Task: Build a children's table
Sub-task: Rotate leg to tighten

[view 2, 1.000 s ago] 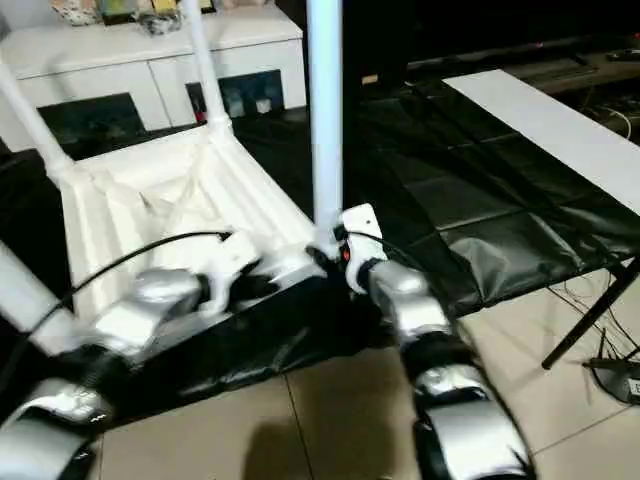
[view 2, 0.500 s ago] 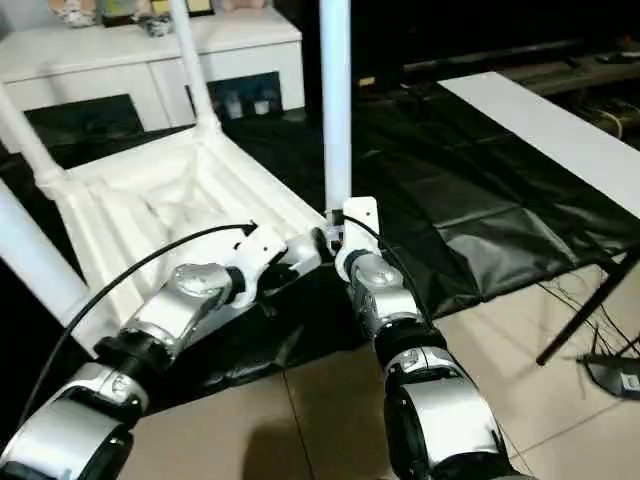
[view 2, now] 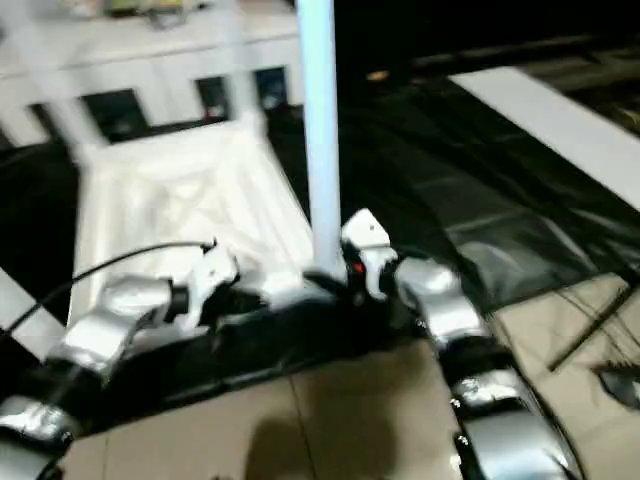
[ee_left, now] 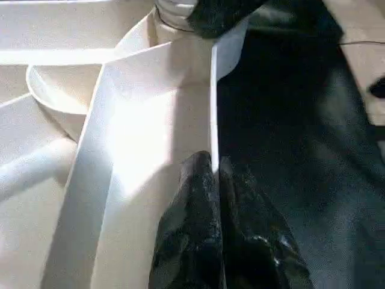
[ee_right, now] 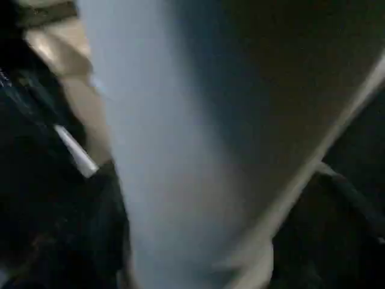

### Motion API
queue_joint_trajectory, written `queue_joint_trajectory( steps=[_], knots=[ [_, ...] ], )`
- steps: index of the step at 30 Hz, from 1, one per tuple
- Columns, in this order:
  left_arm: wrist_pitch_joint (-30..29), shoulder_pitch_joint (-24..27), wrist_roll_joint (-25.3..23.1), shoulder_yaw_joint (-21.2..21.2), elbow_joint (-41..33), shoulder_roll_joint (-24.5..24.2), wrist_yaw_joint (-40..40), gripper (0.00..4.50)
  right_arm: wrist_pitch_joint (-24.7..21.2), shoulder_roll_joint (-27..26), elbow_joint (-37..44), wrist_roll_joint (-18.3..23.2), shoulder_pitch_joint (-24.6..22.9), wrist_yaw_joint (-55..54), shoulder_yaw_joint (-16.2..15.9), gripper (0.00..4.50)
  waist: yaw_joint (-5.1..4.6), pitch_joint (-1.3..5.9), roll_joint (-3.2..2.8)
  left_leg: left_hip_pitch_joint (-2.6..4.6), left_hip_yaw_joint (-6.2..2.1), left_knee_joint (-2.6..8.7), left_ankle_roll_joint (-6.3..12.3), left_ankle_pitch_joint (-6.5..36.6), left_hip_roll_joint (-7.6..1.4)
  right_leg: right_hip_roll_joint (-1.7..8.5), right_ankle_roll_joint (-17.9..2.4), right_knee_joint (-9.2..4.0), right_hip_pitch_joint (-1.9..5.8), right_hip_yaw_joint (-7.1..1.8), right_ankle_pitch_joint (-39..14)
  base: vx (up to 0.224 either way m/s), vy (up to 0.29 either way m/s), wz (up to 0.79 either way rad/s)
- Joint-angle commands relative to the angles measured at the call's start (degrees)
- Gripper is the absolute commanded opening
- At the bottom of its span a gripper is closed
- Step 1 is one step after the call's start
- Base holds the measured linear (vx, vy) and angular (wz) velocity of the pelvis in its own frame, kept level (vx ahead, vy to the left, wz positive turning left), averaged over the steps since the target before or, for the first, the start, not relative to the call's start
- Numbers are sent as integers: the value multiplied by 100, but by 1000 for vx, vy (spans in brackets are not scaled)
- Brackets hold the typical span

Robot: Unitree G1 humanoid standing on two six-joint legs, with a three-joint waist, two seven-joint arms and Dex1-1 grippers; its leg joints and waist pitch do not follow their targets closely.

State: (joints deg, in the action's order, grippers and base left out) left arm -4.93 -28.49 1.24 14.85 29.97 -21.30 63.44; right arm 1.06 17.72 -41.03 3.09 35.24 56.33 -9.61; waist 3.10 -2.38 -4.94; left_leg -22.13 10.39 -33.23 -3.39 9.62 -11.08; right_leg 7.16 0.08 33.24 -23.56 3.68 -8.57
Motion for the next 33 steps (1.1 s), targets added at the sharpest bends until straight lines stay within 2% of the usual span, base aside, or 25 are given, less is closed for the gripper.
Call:
queue_joint_trajectory(
  steps=[1, 3, 5, 7, 9, 10, 12, 13, 15, 23, 25, 29, 33],
  knots=[
    [-70, 97, 350, 146, -443, -63, 621, 0, -3, 261, 329, 97, -11, 553, -131, 397, 24, 428, 86, 93, 20, 373, 535, 1468, -157, 51, -1511, -248, 261, -108, -794, 64, 4, 1],
    [-56, 104, 346, 135, -464, -85, 663, 0, -58, 323, 397, 126, -31, 764, -189, 397, 51, 457, 85, 77, 27, 312, 721, 971, -140, 40, -1598, -184, 272, -97, -231, 33, 7, 0],
    [-56, 107, 337, 116, -480, -98, 678, 0, -124, 369, 452, 149, -43, 962, -243, 397, 77, 484, 86, 78, 37, 256, 894, 648, -122, 34, -1699, -145, 270, -93, 155, 63, 17, 1],
    [-56, 97, 334, 102, -486, -124, 671, 0, -181, 415, 482, 124, -48, 1130, -312, 397, 115, 472, 90, 61, 39, 241, 990, 574, -133, 50, -1715, -140, 266, -85, 78, 0, 0, 0],
    [-71, 81, 329, 83, -467, -137, 664, 0, -206, 424, 472, 102, -36, 1242, -337, 397, 125, 446, 88, 66, 43, 264, 918, 811, -149, 55, -1661, -170, 255, -86, -293, 0, 0, 0],
    [-96, 81, 332, 81, -483, -144, 650, 0, -221, 423, 440, 112, -13, 1257, -335, 397, 128, 437, 98, 72, 40, 285, 825, 986, -157, 59, -1612, -186, 258, -90, -530, 0, 0, 0],
    [-133, 89, 335, 79, -524, -153, 635, 0, -256, 433, 427, 138, 9, 1284, -331, 384, 128, 425, 87, 78, 36, 304, 727, 1141, -164, 62, -1565, -199, 249, -96, -718, 0, 0, 0],
    [-142, 91, 334, 79, -535, -154, 632, 0, -265, 436, 428, 145, 13, 1292, -328, 374, 123, 415, 95, 81, 35, 315, 609, 1321, -162, 68, -1499, -217, 247, -104, -901, 0, 0, 0],
    [-139, 92, 326, 66, -530, -151, 634, 0, -323, 425, 406, 176, 33, 1307, -299, 362, 122, 414, 96, 82, 36, 323, 550, 1363, -163, 66, -1471, -219, 244, -110, -961, 0, 0, 0],
    [-115, 110, 295, 61, -482, -171, 660, 0, -451, 460, 395, 136, 4, 1451, -292, 307, 123, 428, 102, 53, 37, 285, 593, 1185, -146, 71, -1472, -192, 254, -112, -817, 0, 0, 0],
    [-134, 110, 283, 80, -480, -183, 691, 0, -460, 470, 377, 120, -2, 1458, -306, 285, 124, 431, 87, 60, 36, 282, 591, 1195, -147, 69, -1478, -190, 247, -111, -840, 0, 0, 0],
    [-158, 120, 268, 103, -491, -187, 701, 0, -484, 453, 326, 100, -6, 1375, -291, 271, 121, 426, 90, 58, 32, 288, 554, 1270, -147, 69, -1459, -198, 250, -110, -929, 0, 0, 0],
    [-237, 46, 76, 109, -321, -72, 296, 0, -442, 136, -196, -82, 152, 264, -63, 269, 88, 411, 82, 52, 26, 310, 451, 1381, -146, 70, -1441, -205, 243, -111, -1049, 0, 0, 0]
  ],
)
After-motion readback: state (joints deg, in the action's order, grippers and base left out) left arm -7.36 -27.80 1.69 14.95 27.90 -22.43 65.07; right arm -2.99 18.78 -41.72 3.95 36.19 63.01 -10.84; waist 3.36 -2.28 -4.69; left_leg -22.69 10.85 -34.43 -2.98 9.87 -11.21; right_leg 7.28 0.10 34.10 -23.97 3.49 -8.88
